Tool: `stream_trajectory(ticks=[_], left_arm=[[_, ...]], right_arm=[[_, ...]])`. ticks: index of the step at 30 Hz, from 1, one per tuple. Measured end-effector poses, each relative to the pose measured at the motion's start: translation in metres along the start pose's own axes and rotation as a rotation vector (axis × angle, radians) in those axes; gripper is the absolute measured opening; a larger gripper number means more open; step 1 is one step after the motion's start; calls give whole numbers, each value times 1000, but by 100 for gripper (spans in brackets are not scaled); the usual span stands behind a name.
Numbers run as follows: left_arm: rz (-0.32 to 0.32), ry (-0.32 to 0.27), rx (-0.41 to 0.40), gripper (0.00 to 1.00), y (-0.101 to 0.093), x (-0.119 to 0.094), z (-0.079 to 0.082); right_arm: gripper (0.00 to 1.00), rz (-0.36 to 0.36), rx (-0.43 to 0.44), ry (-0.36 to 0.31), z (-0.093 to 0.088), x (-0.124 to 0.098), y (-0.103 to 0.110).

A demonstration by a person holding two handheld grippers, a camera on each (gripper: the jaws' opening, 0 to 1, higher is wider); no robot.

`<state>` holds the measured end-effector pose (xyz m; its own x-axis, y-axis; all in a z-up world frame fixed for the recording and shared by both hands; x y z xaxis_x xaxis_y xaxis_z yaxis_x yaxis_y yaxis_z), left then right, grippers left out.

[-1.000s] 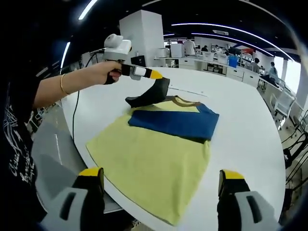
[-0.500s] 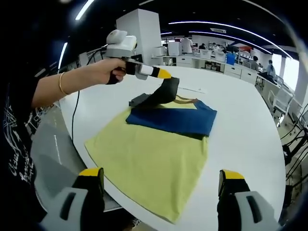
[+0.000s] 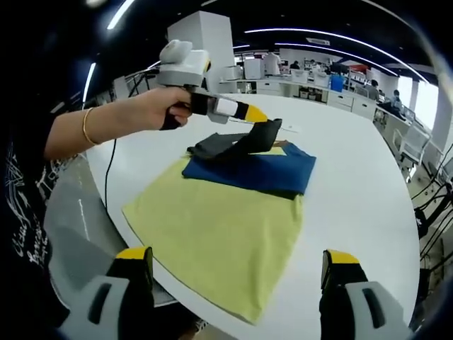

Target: Fold the garment on the visible template until the final outline fits inside the template.

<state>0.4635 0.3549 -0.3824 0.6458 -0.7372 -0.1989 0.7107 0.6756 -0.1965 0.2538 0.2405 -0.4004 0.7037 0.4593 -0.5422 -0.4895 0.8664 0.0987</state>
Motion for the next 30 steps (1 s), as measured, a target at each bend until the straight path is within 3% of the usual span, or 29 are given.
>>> stream_trajectory(ticks=[16,30], left_arm=[[-83,67,21,0,-32,16,-38],[-116,157,22,0,-42,29,-82]], right_arm=[[99,-13,22,18,-9,-1,-5],[99,-33,38,32,-16,-4,-11]])
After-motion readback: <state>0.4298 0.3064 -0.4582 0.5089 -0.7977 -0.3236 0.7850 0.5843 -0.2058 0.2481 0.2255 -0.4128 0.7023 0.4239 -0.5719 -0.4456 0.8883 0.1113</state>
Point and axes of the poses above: the point that each gripper's makers call its tool centre point, and the gripper's own axes: x roughly forward along the fingers, y roughly to its left, z roughly out of its top, the point moved 6 cm from there along -x, roughly backward along the fingers, and after that the axes turned 11 degrees about -y, right-handed, at the moved point
